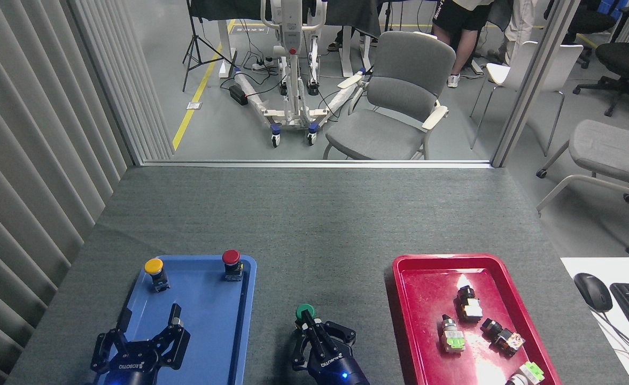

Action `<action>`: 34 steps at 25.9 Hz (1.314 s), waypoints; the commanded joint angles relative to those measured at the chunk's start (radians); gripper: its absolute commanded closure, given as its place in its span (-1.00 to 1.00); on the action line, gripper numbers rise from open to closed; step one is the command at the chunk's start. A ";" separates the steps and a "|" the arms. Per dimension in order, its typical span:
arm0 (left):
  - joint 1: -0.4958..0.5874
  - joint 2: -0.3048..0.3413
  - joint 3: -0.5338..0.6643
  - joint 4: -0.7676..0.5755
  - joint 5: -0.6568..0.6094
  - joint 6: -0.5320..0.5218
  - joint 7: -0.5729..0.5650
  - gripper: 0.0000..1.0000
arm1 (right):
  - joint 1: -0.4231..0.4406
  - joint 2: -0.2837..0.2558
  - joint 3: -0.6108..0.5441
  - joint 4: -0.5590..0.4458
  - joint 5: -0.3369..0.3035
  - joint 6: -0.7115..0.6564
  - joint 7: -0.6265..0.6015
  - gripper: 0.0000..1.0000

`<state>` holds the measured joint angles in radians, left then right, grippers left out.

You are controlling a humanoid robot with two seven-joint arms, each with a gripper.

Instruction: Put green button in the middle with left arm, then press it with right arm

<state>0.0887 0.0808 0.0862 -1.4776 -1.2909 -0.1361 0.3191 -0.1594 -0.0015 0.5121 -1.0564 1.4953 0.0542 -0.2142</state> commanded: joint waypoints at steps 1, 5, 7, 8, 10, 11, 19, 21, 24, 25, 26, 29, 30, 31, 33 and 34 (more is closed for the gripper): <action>-0.003 0.001 -0.002 0.002 0.002 -0.003 0.031 -1.00 | 0.001 -0.003 -0.001 0.006 -0.001 0.006 0.012 1.00; 0.002 0.002 -0.002 0.010 0.005 -0.008 -0.005 -1.00 | 0.001 0.002 -0.003 -0.039 -0.004 0.045 0.002 1.00; 0.006 0.004 -0.002 0.014 0.005 -0.011 -0.025 -1.00 | 0.003 0.002 -0.004 -0.105 -0.007 0.078 0.004 1.00; 0.006 0.004 -0.002 0.014 0.005 -0.013 -0.031 -1.00 | 0.009 0.003 -0.007 -0.145 -0.006 0.090 0.009 1.00; 0.009 0.004 -0.002 0.010 0.005 -0.017 -0.031 -1.00 | 0.018 0.002 -0.012 -0.220 -0.006 0.098 0.018 1.00; 0.009 0.004 -0.002 0.006 0.004 -0.028 -0.032 -1.00 | 0.023 -0.003 -0.014 -0.249 -0.006 0.098 0.019 1.00; 0.006 0.004 0.000 0.003 0.005 -0.059 -0.044 -1.00 | 0.149 -0.055 -0.224 -0.487 -0.006 0.072 0.108 -0.77; 0.008 0.004 0.000 0.006 0.005 -0.059 -0.048 -1.00 | 0.209 -0.074 -0.294 -0.522 -0.006 0.026 0.116 -0.99; 0.011 0.004 -0.002 0.010 0.004 -0.059 -0.048 -1.00 | 0.259 -0.092 -0.374 -0.525 -0.006 0.003 0.113 -0.99; 0.011 0.004 -0.002 0.008 0.004 -0.063 -0.048 -1.00 | 0.270 -0.094 -0.388 -0.525 -0.006 0.004 0.113 -0.99; 0.009 0.004 0.000 0.006 0.002 -0.063 -0.046 -1.00 | 0.276 -0.094 -0.397 -0.525 -0.006 0.004 0.113 -0.99; 0.008 0.005 0.000 0.006 0.002 -0.063 -0.046 -1.00 | 0.301 -0.095 -0.426 -0.533 -0.006 0.001 0.111 -0.99; 0.009 0.005 0.000 0.008 0.002 -0.063 -0.046 -1.00 | 0.307 -0.097 -0.428 -0.534 -0.006 0.004 0.110 -0.99; 0.011 0.005 0.000 0.011 0.002 -0.062 -0.046 -1.00 | 0.307 -0.100 -0.426 -0.534 -0.004 0.009 0.102 -0.99; 0.011 0.005 -0.002 0.016 0.002 -0.060 -0.046 -1.00 | 0.313 -0.120 -0.426 -0.540 -0.006 0.010 0.041 -0.99; 0.011 0.007 -0.002 0.016 0.002 -0.060 -0.046 -1.00 | 0.314 -0.143 -0.426 -0.545 -0.006 0.007 -0.004 -0.99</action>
<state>0.0984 0.0860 0.0850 -1.4657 -1.2880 -0.1989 0.2721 0.1447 -0.1107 0.0908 -1.5928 1.4897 0.0595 -0.1367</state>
